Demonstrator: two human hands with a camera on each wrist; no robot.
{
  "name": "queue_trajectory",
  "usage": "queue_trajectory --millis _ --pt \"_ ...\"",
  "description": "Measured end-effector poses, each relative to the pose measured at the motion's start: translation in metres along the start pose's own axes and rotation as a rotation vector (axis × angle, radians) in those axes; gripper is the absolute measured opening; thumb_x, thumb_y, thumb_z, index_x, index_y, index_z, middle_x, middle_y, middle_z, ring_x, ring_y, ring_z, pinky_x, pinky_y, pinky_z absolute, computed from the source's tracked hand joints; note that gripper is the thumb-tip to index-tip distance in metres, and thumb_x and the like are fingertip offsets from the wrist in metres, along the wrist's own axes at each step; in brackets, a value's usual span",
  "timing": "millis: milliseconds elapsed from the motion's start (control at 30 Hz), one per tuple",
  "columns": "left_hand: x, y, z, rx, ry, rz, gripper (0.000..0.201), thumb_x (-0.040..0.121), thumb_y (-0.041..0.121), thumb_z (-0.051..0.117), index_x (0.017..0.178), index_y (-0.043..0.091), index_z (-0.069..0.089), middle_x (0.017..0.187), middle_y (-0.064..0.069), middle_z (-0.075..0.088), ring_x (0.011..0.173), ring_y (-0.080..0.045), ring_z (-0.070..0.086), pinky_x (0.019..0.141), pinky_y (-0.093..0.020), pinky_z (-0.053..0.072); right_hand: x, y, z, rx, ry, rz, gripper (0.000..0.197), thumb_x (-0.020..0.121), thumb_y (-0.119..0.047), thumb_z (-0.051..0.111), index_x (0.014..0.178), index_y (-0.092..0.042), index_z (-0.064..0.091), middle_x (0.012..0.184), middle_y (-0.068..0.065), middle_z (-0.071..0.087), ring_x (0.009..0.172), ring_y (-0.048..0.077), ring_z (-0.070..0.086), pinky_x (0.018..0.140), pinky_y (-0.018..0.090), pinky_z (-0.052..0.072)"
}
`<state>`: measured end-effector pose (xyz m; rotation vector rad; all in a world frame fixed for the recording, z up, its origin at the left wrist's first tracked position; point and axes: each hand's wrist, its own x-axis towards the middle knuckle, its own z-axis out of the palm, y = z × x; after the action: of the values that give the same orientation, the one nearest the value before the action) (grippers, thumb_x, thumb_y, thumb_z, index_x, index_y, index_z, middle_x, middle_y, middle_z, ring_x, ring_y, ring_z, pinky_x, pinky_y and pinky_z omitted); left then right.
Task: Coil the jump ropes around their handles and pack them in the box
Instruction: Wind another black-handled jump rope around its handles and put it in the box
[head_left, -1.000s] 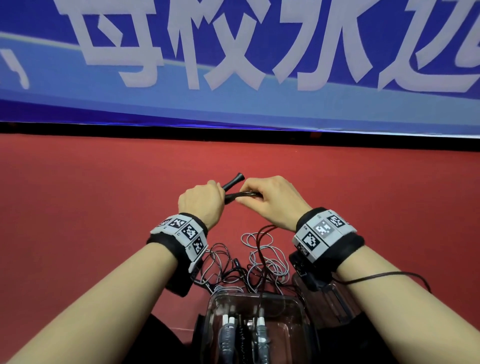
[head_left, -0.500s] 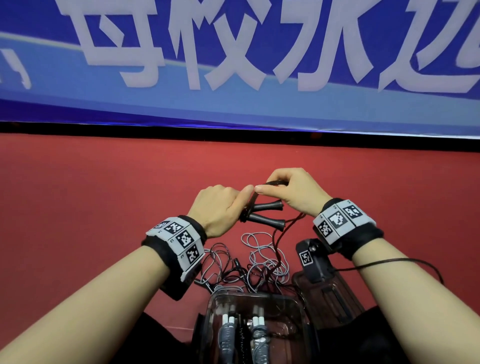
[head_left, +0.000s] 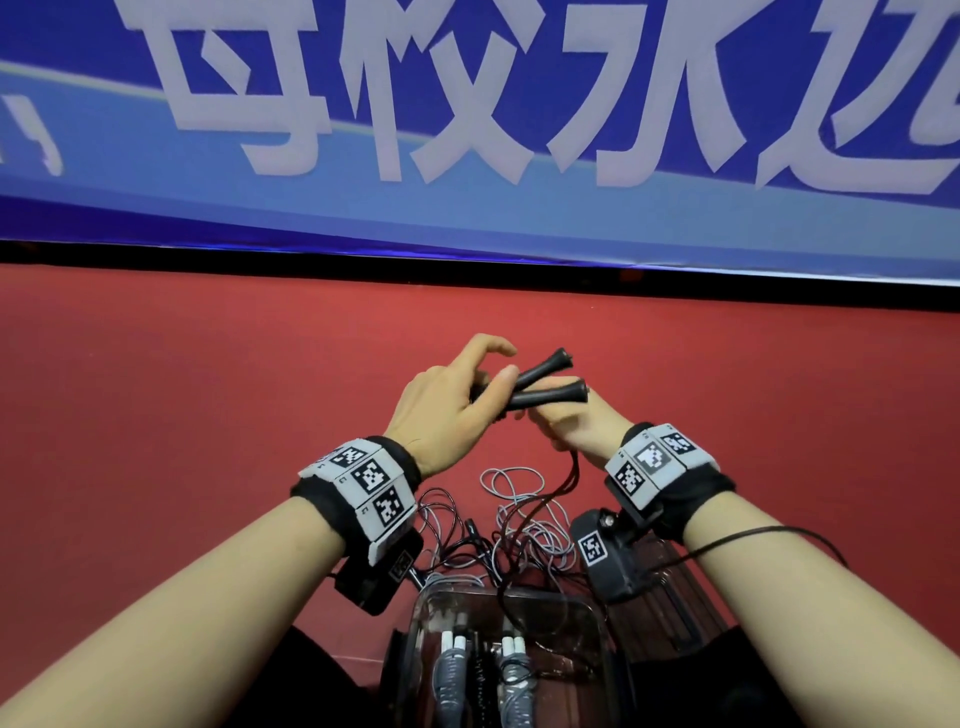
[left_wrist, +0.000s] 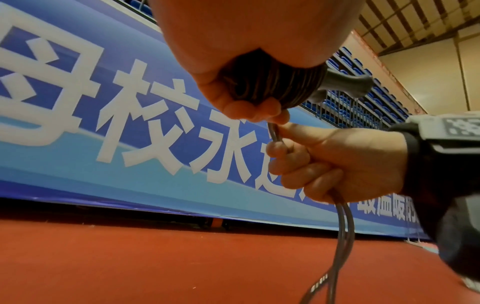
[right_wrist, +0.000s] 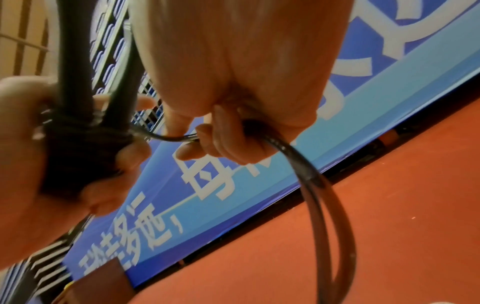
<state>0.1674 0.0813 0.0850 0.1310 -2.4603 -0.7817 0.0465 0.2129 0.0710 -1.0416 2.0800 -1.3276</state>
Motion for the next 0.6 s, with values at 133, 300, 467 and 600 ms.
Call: queue_trajectory --millis 133,300,467,600 --pt "0.006 -0.005 -0.003 -0.044 0.109 -0.106 0.043 0.092 0.057 0.025 0.098 0.032 0.059 0.062 0.010 0.063 0.061 -0.019 0.059 0.066 -0.037 0.051 0.003 -0.007 0.015 0.067 -0.004 0.055 0.042 0.101 -0.041 0.043 0.074 -0.017 0.063 0.053 -0.006 0.038 0.043 0.009 0.028 0.042 0.021 0.022" --pt "0.014 -0.017 -0.011 -0.081 0.235 -0.308 0.058 0.099 0.052 0.027 0.065 0.016 0.057 0.057 0.005 0.063 0.058 -0.024 0.060 0.069 -0.039 0.052 0.000 -0.010 0.016 -0.281 0.075 -0.160 0.029 0.102 -0.030 0.042 0.097 -0.025 0.070 0.050 -0.008 0.044 0.042 0.008 0.035 0.046 0.020 0.031" --pt "0.014 -0.030 -0.011 -0.002 0.249 -0.446 0.056 0.101 0.051 0.029 0.064 0.020 0.056 0.063 0.002 0.067 0.066 -0.028 0.064 0.069 -0.036 0.050 -0.005 -0.015 0.019 -0.389 0.060 -0.258 0.022 0.098 -0.032 0.052 0.099 -0.020 0.070 0.062 -0.005 0.054 0.044 0.006 0.041 0.049 0.019 0.034" --pt "0.015 -0.037 -0.011 0.023 0.255 -0.535 0.057 0.099 0.055 0.026 0.067 0.021 0.058 0.066 0.002 0.069 0.067 -0.029 0.066 0.074 -0.039 0.052 -0.011 -0.026 0.018 -0.291 0.091 -0.287 0.024 0.095 -0.032 0.060 0.082 -0.013 0.066 0.053 -0.006 0.048 0.040 0.013 0.057 0.048 0.024 0.047"
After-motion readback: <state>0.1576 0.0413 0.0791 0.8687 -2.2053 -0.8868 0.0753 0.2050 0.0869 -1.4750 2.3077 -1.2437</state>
